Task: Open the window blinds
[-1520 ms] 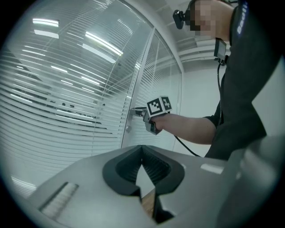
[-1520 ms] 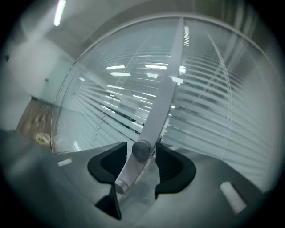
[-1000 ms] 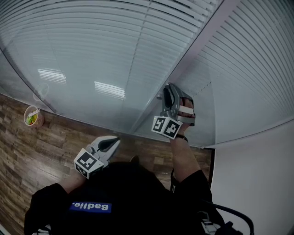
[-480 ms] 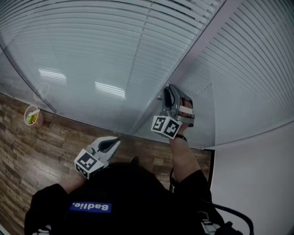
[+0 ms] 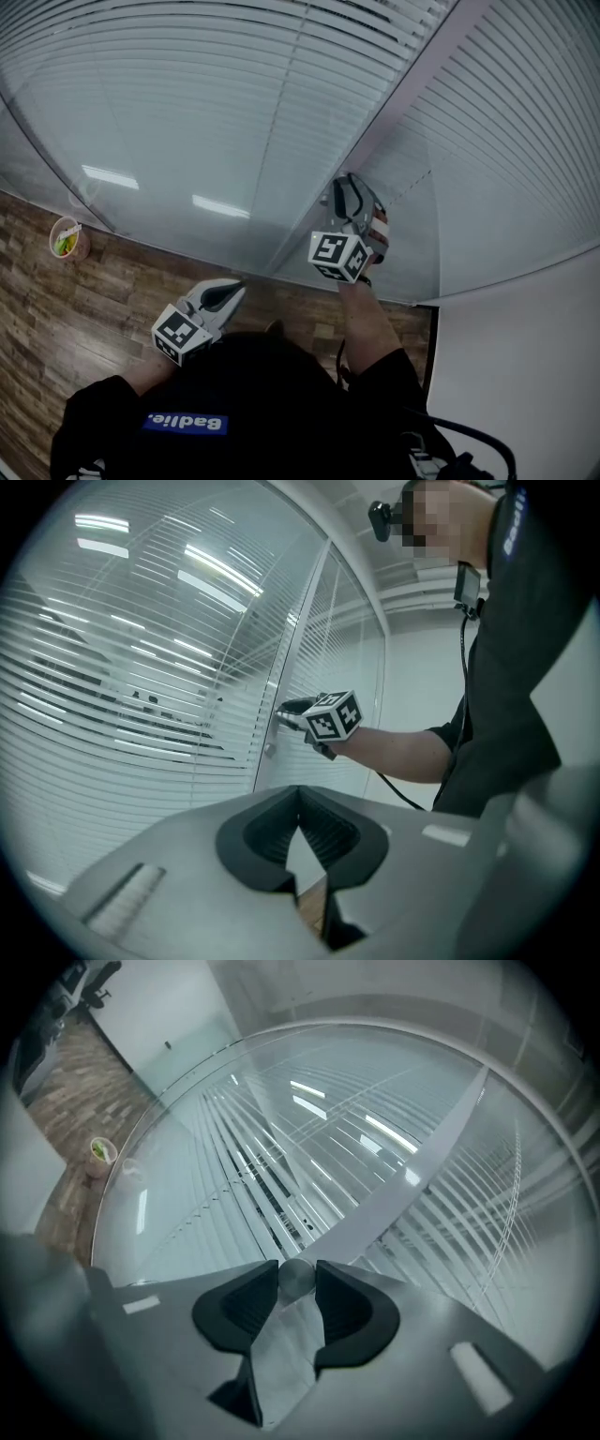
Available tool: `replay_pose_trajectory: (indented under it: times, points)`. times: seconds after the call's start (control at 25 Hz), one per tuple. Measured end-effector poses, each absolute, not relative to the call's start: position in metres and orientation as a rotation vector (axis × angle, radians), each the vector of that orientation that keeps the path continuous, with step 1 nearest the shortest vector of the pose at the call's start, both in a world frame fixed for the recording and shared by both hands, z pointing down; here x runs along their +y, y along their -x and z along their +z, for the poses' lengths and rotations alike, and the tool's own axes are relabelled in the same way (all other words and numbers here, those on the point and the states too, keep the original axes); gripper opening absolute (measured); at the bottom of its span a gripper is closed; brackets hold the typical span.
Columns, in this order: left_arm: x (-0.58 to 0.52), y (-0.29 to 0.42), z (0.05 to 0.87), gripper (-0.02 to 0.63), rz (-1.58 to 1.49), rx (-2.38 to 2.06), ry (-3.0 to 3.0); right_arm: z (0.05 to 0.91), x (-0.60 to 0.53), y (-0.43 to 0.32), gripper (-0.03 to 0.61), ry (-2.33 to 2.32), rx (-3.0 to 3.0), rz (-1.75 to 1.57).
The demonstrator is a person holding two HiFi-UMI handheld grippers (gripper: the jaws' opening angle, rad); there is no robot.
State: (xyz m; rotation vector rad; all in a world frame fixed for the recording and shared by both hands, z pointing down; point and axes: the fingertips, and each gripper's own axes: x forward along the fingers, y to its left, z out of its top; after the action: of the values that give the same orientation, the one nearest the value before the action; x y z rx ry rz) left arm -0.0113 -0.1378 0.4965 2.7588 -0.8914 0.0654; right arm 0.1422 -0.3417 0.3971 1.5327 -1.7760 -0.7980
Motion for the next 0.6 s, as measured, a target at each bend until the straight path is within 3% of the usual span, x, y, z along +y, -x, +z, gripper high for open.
replay_pose_trajectory:
  times: [0.6]
  points:
    - [-0.1374, 0.0138, 0.4975, 0.0, 0.07, -0.887, -2.761, 0.3925, -0.3443, -0.1491, 0.129, -1.788, -2.094, -0.389]
